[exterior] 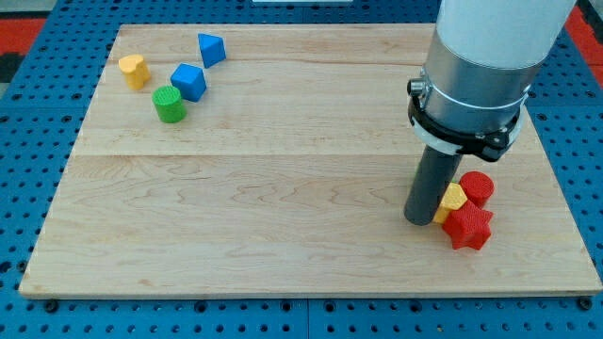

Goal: Move the blue triangle in between yellow hexagon and red star

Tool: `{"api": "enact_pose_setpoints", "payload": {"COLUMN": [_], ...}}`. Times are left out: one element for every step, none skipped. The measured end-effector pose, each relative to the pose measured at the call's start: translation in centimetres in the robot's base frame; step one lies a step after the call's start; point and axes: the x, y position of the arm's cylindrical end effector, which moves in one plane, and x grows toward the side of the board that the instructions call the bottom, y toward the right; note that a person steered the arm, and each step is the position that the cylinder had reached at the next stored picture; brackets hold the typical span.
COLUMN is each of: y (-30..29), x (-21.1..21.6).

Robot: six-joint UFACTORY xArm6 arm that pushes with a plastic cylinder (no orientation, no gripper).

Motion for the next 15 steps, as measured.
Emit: {"api": "enact_pose_setpoints", "payload": {"y": [-8.0,-17.1,-19.0,-17.6,-18.2,-25.9,-23.6,-24.7,-24.8,-24.6,-24.6,-23.4,-21.1,-21.4,-22.4], "x": [-1.3,-10.2,-17.4,-25.7,-34.3,-32.8,-29.4,-27.1,-27.1,-26.9,-25.7,-23.4,-18.8,-15.5,-12.4]}}
